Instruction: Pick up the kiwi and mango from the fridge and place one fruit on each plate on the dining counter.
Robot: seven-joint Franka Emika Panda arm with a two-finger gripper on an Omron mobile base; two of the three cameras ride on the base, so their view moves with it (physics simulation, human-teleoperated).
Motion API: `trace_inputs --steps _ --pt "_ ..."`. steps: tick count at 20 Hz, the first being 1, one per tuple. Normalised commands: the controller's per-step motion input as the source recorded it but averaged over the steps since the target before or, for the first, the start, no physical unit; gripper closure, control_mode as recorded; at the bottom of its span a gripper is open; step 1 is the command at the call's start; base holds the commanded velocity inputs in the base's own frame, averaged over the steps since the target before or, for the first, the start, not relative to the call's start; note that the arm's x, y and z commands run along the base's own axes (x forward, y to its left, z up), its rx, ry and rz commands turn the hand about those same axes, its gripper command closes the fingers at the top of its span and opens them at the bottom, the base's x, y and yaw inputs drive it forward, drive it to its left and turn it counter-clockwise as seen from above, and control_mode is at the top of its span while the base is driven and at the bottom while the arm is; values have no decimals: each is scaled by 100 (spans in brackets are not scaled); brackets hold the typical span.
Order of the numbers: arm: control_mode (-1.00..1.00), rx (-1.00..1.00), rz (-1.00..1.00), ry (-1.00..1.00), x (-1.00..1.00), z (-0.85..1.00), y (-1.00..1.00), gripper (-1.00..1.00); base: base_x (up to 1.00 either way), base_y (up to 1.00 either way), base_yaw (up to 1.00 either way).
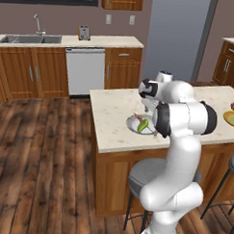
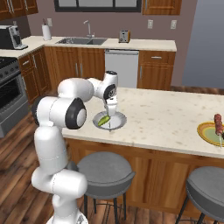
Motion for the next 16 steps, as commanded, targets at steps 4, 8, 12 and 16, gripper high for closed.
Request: trace_inputs --steps 4,8,12,16 --pt "-100 0 0 -20 -54 48 -1 -100 0 0 0" --pt "-100 0 3 -21 -65 44 0 -100 0 0 0" --pt "-100 0 9 -19 -68 40 -1 -100 0 0 0" --pt "-100 0 23 -13 -64 32 0 -100 0 0 0"
